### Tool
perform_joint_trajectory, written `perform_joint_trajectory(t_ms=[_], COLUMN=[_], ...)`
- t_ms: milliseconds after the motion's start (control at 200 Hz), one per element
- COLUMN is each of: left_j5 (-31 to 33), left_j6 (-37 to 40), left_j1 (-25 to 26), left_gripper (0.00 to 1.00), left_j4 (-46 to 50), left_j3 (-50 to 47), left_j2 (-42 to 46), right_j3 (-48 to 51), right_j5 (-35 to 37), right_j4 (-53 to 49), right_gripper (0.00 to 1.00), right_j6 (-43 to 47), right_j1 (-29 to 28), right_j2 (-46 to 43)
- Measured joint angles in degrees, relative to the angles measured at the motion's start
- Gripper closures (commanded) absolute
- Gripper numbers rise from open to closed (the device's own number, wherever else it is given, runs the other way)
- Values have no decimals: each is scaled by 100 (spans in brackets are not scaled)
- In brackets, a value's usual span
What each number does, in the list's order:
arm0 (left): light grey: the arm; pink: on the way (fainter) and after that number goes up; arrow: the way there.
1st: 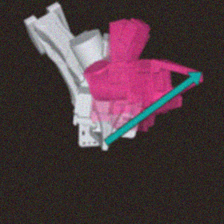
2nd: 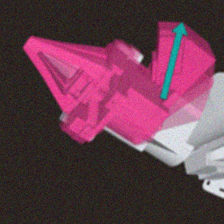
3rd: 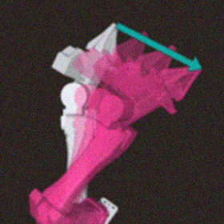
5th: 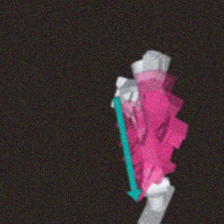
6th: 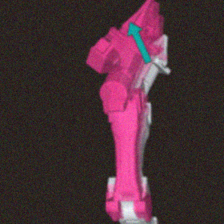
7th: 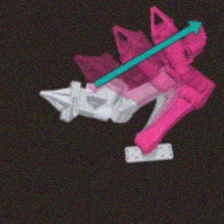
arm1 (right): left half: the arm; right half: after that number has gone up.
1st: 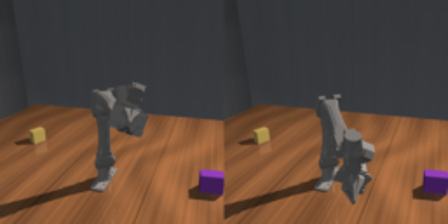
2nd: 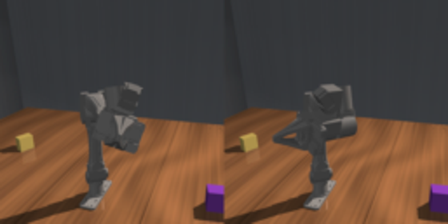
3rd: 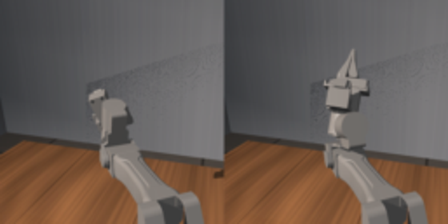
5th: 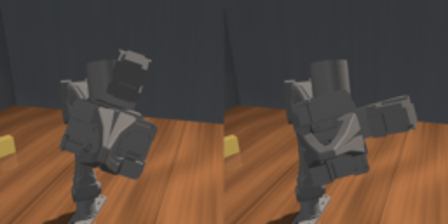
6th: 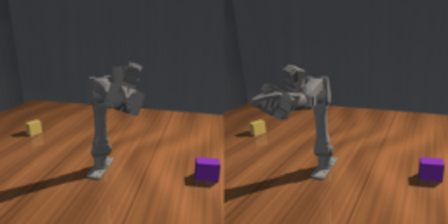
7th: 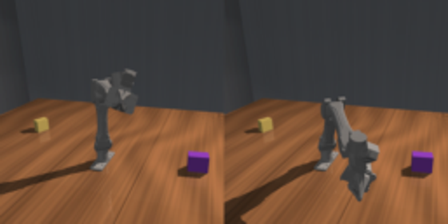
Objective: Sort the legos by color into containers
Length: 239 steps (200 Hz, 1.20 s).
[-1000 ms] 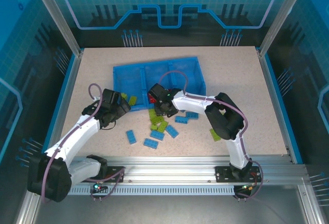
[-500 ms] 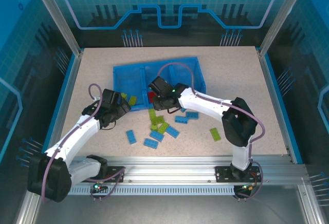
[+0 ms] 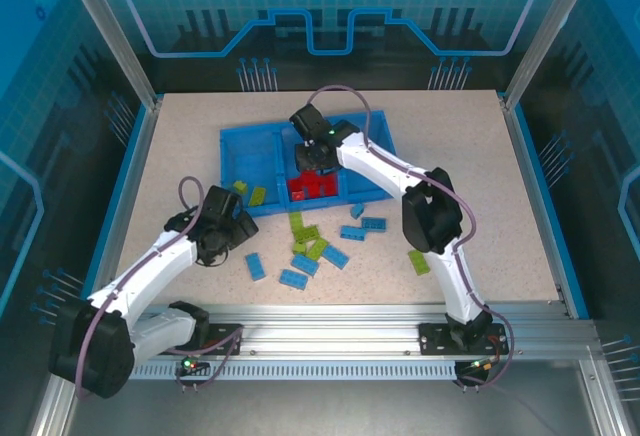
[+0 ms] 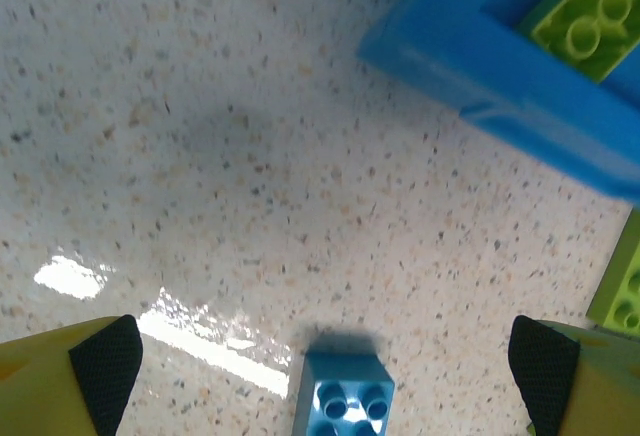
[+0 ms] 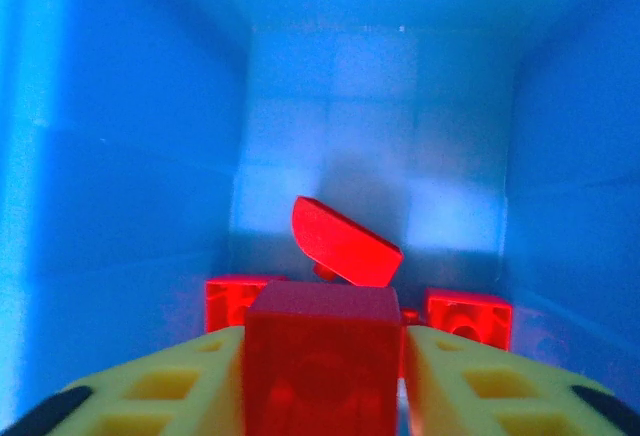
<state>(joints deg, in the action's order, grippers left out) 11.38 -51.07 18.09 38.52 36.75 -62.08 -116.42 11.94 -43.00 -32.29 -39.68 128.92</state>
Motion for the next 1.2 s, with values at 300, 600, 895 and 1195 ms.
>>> perform_joint_trajectory(t_ms=[300, 600, 895, 1195], left_j5=[-179, -345, -350, -190], left_j6=[-798, -1132, -1034, -1036], left_j1=[1038, 1255, 1283, 1283], left_gripper=[3, 23, 32, 62], left_j4=[127, -28, -247, 98], left_j3=[-92, -417, -334, -208], left_j2=[-125, -629, -1158, -1314], right_j3=[-166, 1003, 2876, 4988], right_j5=[-339, -304, -44, 125], right_j4=[-114, 92, 363, 358], right_gripper=[24, 19, 18, 20], right_j6=[129, 131, 175, 177], right_j1=[63, 205, 1270, 2159], right_j2=[44, -1646, -3410, -4839])
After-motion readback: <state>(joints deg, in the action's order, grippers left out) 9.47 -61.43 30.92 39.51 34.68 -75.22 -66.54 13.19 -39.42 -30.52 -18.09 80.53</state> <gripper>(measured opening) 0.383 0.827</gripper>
